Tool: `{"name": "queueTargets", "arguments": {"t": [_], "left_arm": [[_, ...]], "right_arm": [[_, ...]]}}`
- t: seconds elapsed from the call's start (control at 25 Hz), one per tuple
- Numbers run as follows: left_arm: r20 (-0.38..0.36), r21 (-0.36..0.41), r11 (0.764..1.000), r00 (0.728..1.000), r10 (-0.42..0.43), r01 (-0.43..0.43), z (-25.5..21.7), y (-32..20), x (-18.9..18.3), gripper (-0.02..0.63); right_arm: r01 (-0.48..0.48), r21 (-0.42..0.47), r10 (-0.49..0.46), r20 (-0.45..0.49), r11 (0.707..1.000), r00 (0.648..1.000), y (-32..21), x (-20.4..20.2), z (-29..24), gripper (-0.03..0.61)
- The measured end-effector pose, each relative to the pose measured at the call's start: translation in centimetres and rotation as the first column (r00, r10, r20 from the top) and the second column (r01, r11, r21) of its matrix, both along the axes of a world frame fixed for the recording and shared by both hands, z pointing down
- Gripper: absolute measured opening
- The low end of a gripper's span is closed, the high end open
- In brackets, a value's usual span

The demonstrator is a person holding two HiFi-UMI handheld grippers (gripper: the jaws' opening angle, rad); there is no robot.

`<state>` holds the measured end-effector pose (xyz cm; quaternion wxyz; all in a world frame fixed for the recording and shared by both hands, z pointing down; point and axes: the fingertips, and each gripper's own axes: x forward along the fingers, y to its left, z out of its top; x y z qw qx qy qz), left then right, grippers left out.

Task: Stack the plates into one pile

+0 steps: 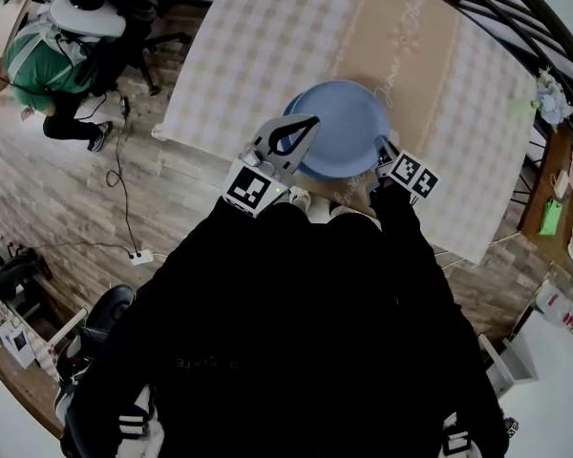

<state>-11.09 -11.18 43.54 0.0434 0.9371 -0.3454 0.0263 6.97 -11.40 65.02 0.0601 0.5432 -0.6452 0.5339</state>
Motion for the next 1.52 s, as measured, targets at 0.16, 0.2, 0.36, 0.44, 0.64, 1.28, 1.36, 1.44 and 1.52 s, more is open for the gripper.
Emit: {"name": "queueTargets", "arguments": {"t": [0.16,0.2,0.36,0.44,0.64,1.28,1.36,1.44,1.52], "left_arm": [[0.005,0.001,1.000,1.000,-0.003,0.003,0.1,0.0,-0.8,0.020],[0.007,0.000,1.000,1.000,-0.002,0.002,0.2,0.1,-0.9,0.020],[0.012,-0.010,1.000,1.000,0.003,-0.003,0.4,0.3,-1.4,0.020],[0.012,-0.012,1.000,1.000,0.004,-0.004,0.4,0.4,-1.6,0.020],[0.009,-0.004,1.000,1.000,0.020,-0.020,0.4,0.7,-1.6,0.020],[0.054,0.028,0.999,0.998,0.042,-0.043,-0.5,-0.1,-1.4,0.020],[0.058,0.025,0.999,0.998,0.039,-0.040,-0.8,-0.3,-1.3,0.020],[0.057,0.021,0.999,0.997,0.045,-0.046,-1.4,-0.4,-1.1,0.021],[0.059,0.016,0.998,0.996,0.060,-0.061,-2.0,-0.3,-0.8,0.021]], "right_arm": [[0.024,-0.012,-0.024,-0.013,1.000,1.000,0.1,-1.0,0.9,0.034],[0.028,-0.014,-0.028,-0.017,1.000,0.999,0.2,-1.3,1.1,0.035],[0.039,-0.033,-0.040,-0.025,0.999,0.999,0.6,-2.1,1.8,0.040],[0.040,-0.038,-0.041,-0.031,0.998,0.999,0.9,-2.4,2.0,0.040],[0.049,-0.020,-0.050,-0.044,0.999,0.998,0.8,-2.6,1.5,0.138],[0.092,0.154,-0.079,-0.089,0.984,0.993,1.1,-1.4,-4.8,0.204],[0.131,0.190,-0.112,-0.112,0.973,0.987,1.2,-1.6,-5.9,0.195],[0.184,0.236,-0.150,-0.156,0.954,0.976,1.3,-1.9,-7.5,0.193],[0.246,0.285,-0.191,-0.207,0.927,0.959,1.3,-2.5,-9.4,0.193]]}}
